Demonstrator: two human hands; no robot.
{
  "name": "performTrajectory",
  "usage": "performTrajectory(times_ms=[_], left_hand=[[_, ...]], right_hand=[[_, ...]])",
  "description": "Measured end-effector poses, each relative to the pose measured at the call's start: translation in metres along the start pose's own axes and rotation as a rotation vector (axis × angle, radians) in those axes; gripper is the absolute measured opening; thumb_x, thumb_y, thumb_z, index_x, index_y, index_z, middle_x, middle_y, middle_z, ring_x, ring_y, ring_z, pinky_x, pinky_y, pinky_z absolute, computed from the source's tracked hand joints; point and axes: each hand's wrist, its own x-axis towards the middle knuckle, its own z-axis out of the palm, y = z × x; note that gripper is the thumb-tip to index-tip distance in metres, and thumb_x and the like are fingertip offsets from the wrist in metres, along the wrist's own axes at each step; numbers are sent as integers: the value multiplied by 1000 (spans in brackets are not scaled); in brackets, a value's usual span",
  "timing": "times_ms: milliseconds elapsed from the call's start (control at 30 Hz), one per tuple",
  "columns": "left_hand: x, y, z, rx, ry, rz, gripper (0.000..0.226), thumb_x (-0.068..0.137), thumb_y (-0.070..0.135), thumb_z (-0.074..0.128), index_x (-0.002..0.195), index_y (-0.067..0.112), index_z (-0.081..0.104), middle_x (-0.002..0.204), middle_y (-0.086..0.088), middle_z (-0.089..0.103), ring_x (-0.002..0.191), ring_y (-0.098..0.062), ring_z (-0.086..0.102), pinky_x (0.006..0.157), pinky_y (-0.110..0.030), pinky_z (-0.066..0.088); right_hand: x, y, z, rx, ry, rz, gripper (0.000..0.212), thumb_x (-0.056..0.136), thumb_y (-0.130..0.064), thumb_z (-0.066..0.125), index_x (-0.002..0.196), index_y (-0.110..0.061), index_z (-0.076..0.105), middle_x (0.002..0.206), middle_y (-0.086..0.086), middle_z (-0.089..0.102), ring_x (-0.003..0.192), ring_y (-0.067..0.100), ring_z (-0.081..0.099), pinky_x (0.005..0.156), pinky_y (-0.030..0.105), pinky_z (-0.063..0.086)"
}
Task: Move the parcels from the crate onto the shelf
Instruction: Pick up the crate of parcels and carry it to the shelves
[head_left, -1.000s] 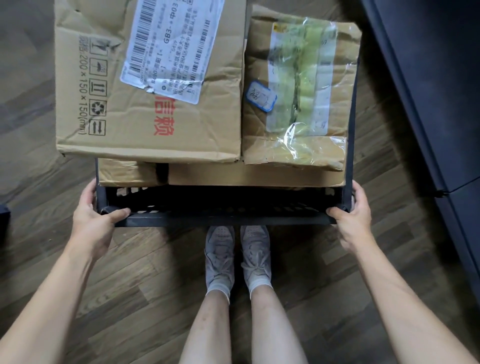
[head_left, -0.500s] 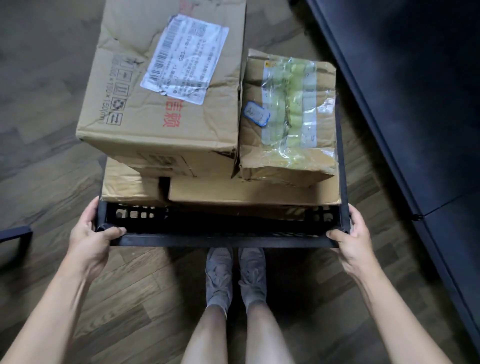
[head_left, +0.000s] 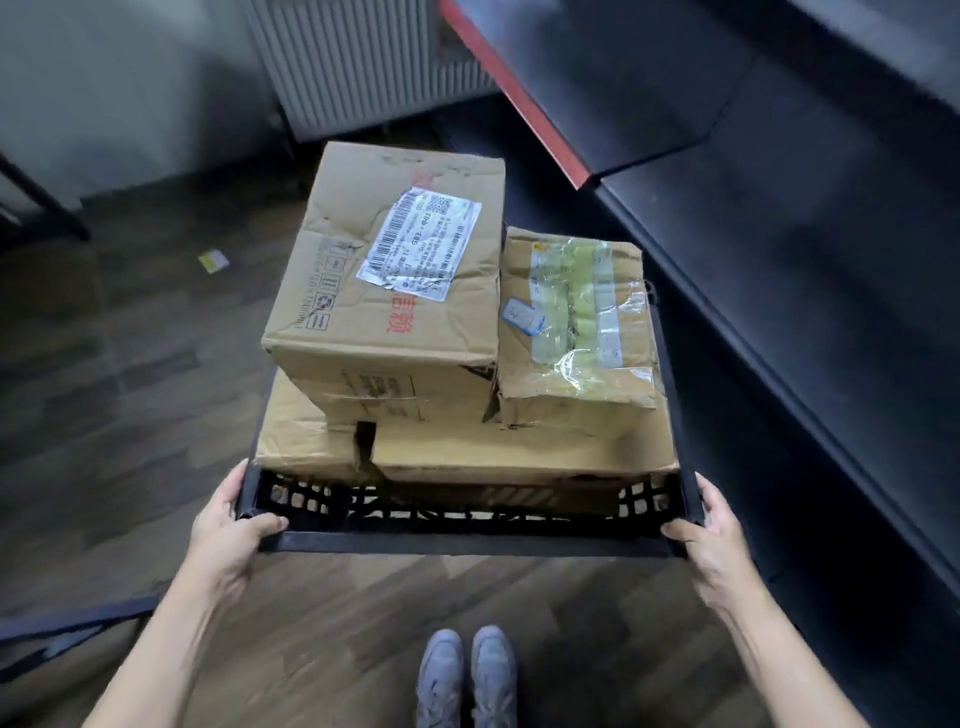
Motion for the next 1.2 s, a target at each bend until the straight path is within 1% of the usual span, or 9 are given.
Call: performTrajectory(times_ms=[133, 267, 400, 533, 600, 867, 1067, 1133, 1200], left_hand=[[-36, 82, -1, -39, -32, 100, 76, 71, -29, 43, 130, 18, 49, 109, -9, 56, 84, -20, 55, 67, -31, 47], [-53, 143, -4, -68, -60, 193, 73, 70, -28, 44, 127, 15, 51, 106, -9, 57, 84, -23, 54, 55, -27, 51], [-75, 200, -9, -144, -82, 288, 75, 70, -28, 44, 127, 20, 51, 103, -8, 59, 76, -18, 56, 50, -24, 50], [-86, 246, -16, -224, -105, 345, 73, 70, -29, 43, 120, 22, 53, 86, -2, 60, 72, -16, 56, 45, -19, 50], [-83, 262, -22, -258, -140, 344, 72, 67, -30, 44, 122, 15, 55, 87, -6, 61, 73, -18, 57, 44, -18, 51], [-87, 319, -35, -272, -259, 373, 69, 65, -30, 41, 118, 12, 56, 83, -13, 55, 70, -32, 54, 42, -38, 52], [-68, 356, -29, -262, -243, 383, 65, 72, -26, 40, 117, 18, 57, 80, -6, 55, 74, -27, 54, 38, -40, 53], [-55, 367, -25, -228, -233, 380, 65, 72, -24, 41, 121, 16, 55, 81, -6, 56, 82, -30, 55, 42, -44, 55], [-40, 377, -19, -207, -223, 382, 66, 72, -24, 40, 121, 17, 55, 80, -6, 55, 79, -29, 55, 50, -51, 56]], right_hand=[[-23, -89, -2, 24, -41, -95, 65, 71, 27, 42, 113, -21, 55, 96, 6, 62, 88, 23, 57, 80, 40, 44], [-39, -152, 0, 42, -85, -209, 61, 69, 28, 37, 116, -7, 53, 86, 9, 61, 80, 25, 57, 74, 39, 46], [-57, -210, 3, 88, -102, -287, 63, 73, 24, 40, 122, -13, 50, 87, 5, 60, 85, 28, 57, 74, 41, 49], [-76, -256, 11, 119, -131, -327, 64, 76, 21, 40, 125, -20, 48, 96, 7, 61, 92, 32, 60, 66, 40, 54], [-84, -274, 15, 140, -142, -345, 64, 76, 21, 40, 125, -20, 47, 103, 11, 62, 99, 36, 60, 64, 40, 55], [-112, -333, 35, 138, -150, -385, 63, 77, 21, 39, 129, -14, 43, 83, 11, 61, 71, 26, 61, 43, 30, 53], [-94, -362, 52, 131, -155, -396, 61, 77, 21, 37, 127, -15, 45, 94, 11, 58, 81, 30, 59, 56, 40, 54], [-84, -371, 59, 127, -155, -402, 60, 77, 20, 37, 125, -14, 46, 98, 12, 57, 82, 31, 59, 55, 42, 56], [-68, -379, 66, 127, -161, -398, 58, 77, 20, 37, 123, -13, 47, 102, 15, 56, 84, 33, 58, 54, 43, 56]])
